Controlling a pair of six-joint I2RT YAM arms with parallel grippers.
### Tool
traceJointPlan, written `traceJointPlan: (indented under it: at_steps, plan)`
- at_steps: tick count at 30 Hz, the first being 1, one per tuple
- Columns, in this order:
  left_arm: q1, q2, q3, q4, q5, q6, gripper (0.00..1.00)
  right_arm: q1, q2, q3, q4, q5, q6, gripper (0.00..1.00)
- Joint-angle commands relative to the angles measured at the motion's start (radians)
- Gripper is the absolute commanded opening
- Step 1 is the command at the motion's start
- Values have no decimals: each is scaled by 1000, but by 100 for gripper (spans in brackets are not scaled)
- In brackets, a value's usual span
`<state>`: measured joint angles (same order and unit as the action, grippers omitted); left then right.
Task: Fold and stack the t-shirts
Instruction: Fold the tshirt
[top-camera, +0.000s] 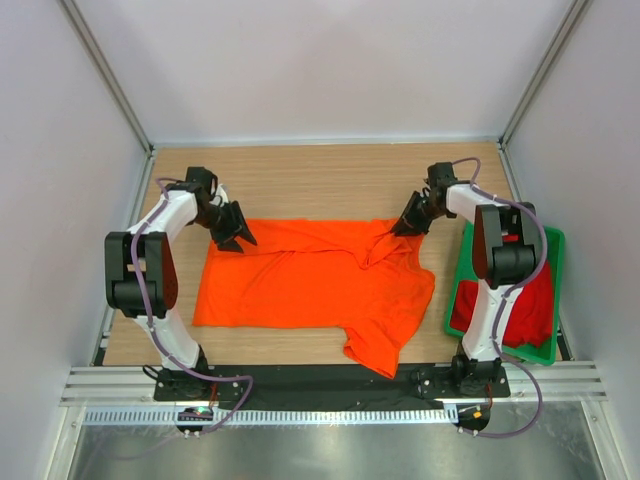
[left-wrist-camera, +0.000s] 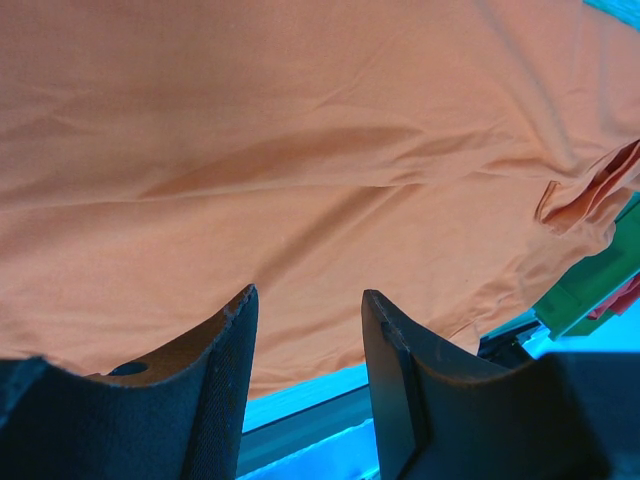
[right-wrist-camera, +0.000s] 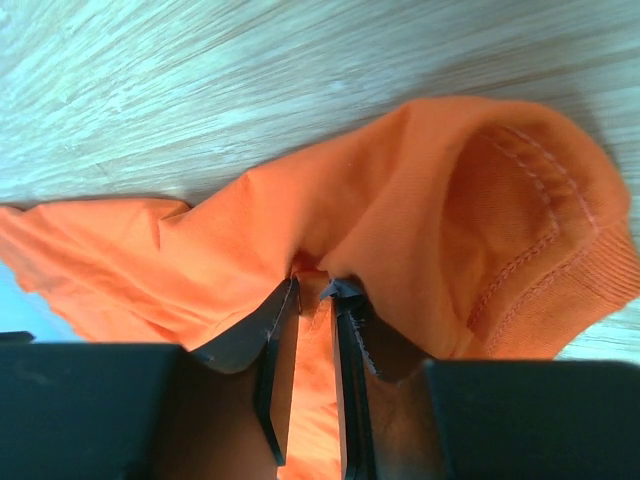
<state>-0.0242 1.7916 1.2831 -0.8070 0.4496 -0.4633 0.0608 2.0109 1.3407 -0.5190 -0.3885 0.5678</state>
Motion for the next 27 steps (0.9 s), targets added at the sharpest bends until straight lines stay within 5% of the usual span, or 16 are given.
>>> traceJointPlan:
  at_steps: [1, 14, 20, 27]
  plan:
    - [6, 2, 9, 17, 35, 5, 48, -19, -47, -21, 45, -35, 40, 26]
    - [7, -3, 5, 15, 34, 5, 47, -30, -115, -6, -28, -63, 40, 6]
    - [7, 5, 1, 20, 34, 3, 47, -9, -221, -61, -177, 14, 79, 6]
    - [7, 6, -1, 14, 32, 5, 47, 48, -389, -259, -164, 82, 223, 7]
